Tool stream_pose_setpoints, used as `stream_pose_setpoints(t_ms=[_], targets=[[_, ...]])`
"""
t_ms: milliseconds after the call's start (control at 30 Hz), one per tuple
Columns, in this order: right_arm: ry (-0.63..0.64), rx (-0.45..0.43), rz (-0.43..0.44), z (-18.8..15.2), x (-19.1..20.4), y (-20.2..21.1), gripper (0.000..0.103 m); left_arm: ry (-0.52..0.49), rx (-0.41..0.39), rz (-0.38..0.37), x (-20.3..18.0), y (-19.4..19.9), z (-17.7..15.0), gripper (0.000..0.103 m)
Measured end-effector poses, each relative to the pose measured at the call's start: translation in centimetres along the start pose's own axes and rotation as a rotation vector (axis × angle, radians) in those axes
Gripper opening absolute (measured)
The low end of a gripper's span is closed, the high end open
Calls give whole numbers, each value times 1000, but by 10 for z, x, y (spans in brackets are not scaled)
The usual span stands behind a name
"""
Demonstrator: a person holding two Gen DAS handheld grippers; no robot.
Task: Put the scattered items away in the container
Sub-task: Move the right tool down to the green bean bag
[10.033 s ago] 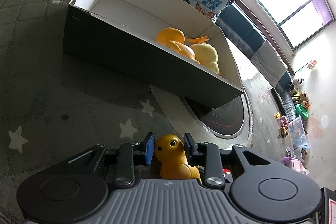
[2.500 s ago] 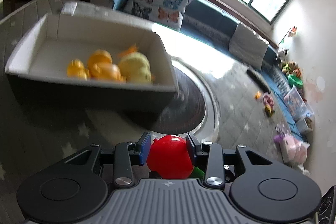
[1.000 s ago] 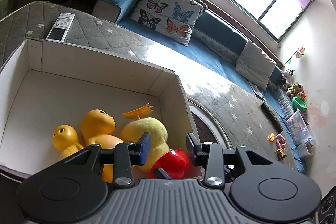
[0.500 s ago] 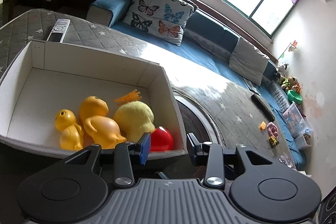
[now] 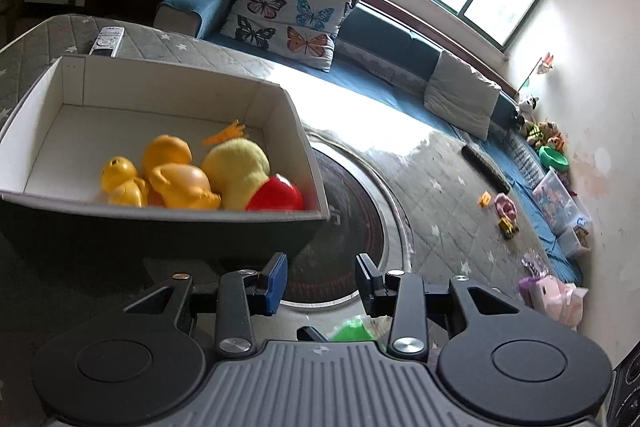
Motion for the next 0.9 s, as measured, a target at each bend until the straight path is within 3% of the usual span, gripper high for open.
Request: stream_pose_setpoints(t_ms=[533, 900], targets=[[-88, 59, -78, -53, -22, 34, 71, 2, 80, -20, -15, -7, -46, 40], [-125, 94, -81, -73, -32, 28, 71, 24, 98, -26, -15, -18, -44, 40]])
Point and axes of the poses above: each gripper's, at about its wrist camera, not at the fingertips, and y roughly against the way its jaws point, x to its left, z to its top, the point moved 1 cm from there along -y, roughly the way its jaws point, and after that the axes turned 6 degrees about -y, right-handed, at the moved point
